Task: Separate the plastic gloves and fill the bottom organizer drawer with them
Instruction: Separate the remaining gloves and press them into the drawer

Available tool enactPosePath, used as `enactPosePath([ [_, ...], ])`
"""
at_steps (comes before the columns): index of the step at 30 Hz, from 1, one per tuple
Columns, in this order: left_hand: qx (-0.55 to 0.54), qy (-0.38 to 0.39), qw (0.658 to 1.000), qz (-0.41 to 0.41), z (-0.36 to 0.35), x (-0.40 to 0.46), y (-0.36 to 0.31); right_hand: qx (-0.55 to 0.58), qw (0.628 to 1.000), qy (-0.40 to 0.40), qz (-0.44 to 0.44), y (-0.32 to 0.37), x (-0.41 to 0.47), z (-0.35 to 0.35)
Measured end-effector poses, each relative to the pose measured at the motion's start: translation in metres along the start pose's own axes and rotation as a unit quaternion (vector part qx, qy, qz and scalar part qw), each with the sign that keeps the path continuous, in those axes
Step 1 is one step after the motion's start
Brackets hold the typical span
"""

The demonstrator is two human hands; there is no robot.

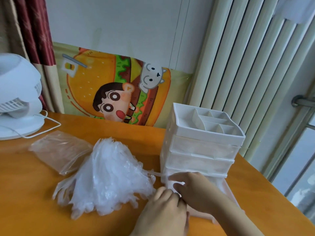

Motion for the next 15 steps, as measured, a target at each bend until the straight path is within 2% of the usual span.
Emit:
enactPosePath([
  [4,0.005,0.019,1.0,0.017,-0.012,0.001,0.001,-0.077,0.995,0.067,0.001,0.002,0.011,-0.006],
  [6,0.027,0.038,0.999,0.017,-0.017,0.002,-0.001,-0.081,0.991,0.102,-0.004,0.0,0.018,-0.016],
  [8,0.0,0.08,0.996,0.029,-0.019,0.0,-0.002,-0.075,0.989,0.127,-0.01,-0.001,0.02,-0.021],
  [9,-0.014,0.075,0.997,0.034,-0.02,-0.002,-0.002,-0.064,0.99,0.127,-0.017,-0.002,0.019,-0.02],
  [11,-0.09,0.044,0.994,0.037,-0.006,-0.009,0.005,-0.043,0.994,0.096,-0.029,-0.001,0.015,-0.012],
  [13,-0.199,-0.065,0.977,0.045,0.033,-0.014,0.019,-0.058,0.997,-0.003,-0.05,-0.002,0.01,0.005],
  [14,-0.207,-0.126,0.969,0.049,0.049,-0.02,0.031,-0.07,0.994,-0.062,-0.056,0.003,0.008,0.014],
  [15,-0.236,-0.144,0.957,0.084,0.064,-0.028,0.046,-0.08,0.988,-0.12,-0.06,0.01,0.004,0.023],
])
Point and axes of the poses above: each hand's wrist, its own x-axis towards the middle knuckle, its own z-axis out of the back of the hand, y = z × x, the point moved 7 cm from there along x, towards the middle knuckle, and after that the axes turned 8 degrees about -z, right-handed, at the moved point
